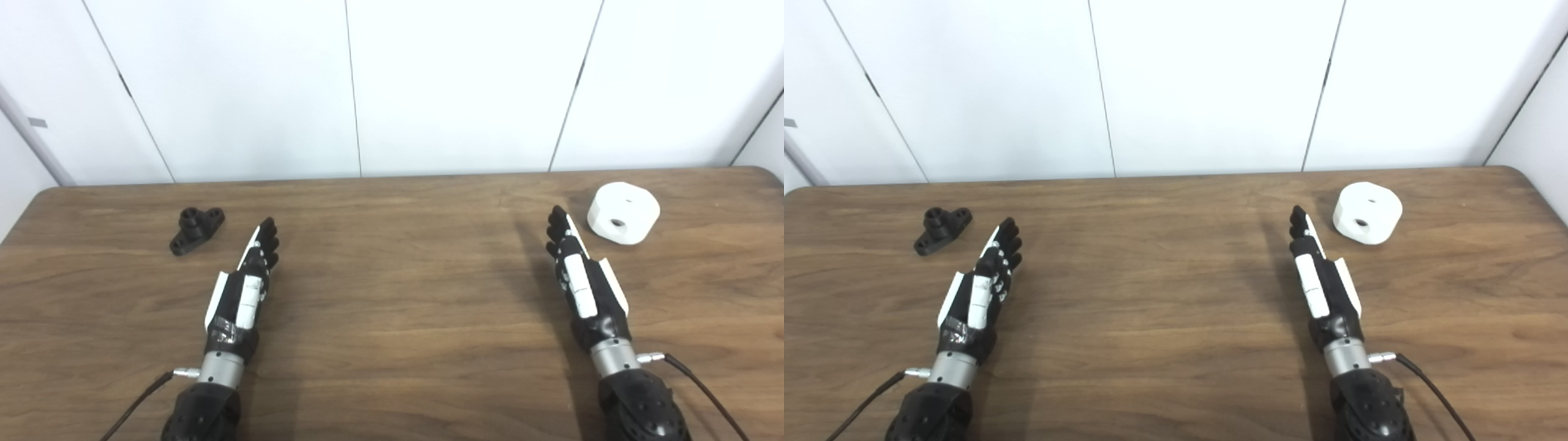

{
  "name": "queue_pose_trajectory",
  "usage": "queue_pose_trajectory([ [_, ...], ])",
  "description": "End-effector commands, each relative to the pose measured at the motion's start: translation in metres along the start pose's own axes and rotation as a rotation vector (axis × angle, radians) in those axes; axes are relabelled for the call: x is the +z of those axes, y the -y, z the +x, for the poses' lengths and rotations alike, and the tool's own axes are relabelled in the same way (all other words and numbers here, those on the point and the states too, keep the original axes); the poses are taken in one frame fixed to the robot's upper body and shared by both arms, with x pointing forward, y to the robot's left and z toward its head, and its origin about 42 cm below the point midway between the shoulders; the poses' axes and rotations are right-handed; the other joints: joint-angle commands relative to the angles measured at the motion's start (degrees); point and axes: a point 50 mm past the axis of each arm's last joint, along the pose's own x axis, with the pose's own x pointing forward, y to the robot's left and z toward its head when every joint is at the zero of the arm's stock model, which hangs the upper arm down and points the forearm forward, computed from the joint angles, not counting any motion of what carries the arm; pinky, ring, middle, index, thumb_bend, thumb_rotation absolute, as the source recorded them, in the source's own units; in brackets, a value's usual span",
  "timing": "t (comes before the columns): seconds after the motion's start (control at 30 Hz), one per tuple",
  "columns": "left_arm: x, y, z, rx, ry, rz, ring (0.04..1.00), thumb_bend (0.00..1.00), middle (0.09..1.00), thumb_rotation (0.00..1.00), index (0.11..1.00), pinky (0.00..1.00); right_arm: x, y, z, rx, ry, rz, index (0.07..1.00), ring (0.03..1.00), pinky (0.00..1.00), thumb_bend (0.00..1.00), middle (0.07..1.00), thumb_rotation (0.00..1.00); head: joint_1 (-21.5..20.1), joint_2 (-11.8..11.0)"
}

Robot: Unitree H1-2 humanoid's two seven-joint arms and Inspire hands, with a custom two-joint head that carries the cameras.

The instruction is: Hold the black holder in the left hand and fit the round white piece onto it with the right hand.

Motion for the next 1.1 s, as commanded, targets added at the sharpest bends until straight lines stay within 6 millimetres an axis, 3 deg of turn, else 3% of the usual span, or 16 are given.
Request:
queue_pose_trajectory([
  [0.0, 0.012, -0.003, 0.007, 0.0, 0.069, 0.001, 1.0, 0.94, 1.0, 0.94, 1.0, 1.0, -0.005, -0.005, -0.004, -0.002, 0.009, 0.012, 1.0, 1.0, 1.0, 0.53, 1.0, 0.99, -0.04, -0.07],
  [0.23, 0.013, -0.003, 0.007, -0.002, 0.065, 0.005, 1.0, 0.92, 1.0, 0.95, 1.0, 1.0, -0.005, -0.006, -0.003, 0.002, 0.015, 0.01, 1.0, 1.0, 1.0, 0.52, 1.0, 1.0, -0.01, -0.02],
  [0.33, 0.012, -0.002, 0.007, -0.005, 0.064, 0.004, 1.0, 0.92, 1.0, 0.95, 1.0, 1.0, -0.006, -0.007, -0.003, 0.002, 0.012, 0.01, 1.0, 1.0, 1.0, 0.51, 1.0, 1.0, 0.13, -1.58],
  [0.6, 0.009, -0.003, 0.008, -0.003, 0.061, 0.014, 1.0, 0.91, 1.0, 0.96, 1.0, 0.99, -0.009, -0.008, 0.0, 0.012, 0.027, -0.003, 1.0, 1.0, 1.0, 0.52, 1.0, 1.0, -0.14, -1.44],
  [0.93, -0.005, -0.006, 0.008, -0.008, 0.049, 0.013, 1.0, 0.92, 1.0, 0.96, 1.0, 1.0, -0.02, -0.013, 0.003, 0.014, 0.032, 0.0, 1.0, 1.0, 1.0, 0.48, 1.0, 1.0, -0.71, -7.92],
  [1.07, -0.009, -0.008, 0.011, -0.009, 0.045, 0.017, 1.0, 0.92, 1.0, 0.96, 1.0, 1.0, -0.021, -0.016, 0.01, 0.007, 0.052, -0.03, 1.0, 1.0, 1.0, 0.47, 1.0, 1.0, -0.39, -6.29],
])
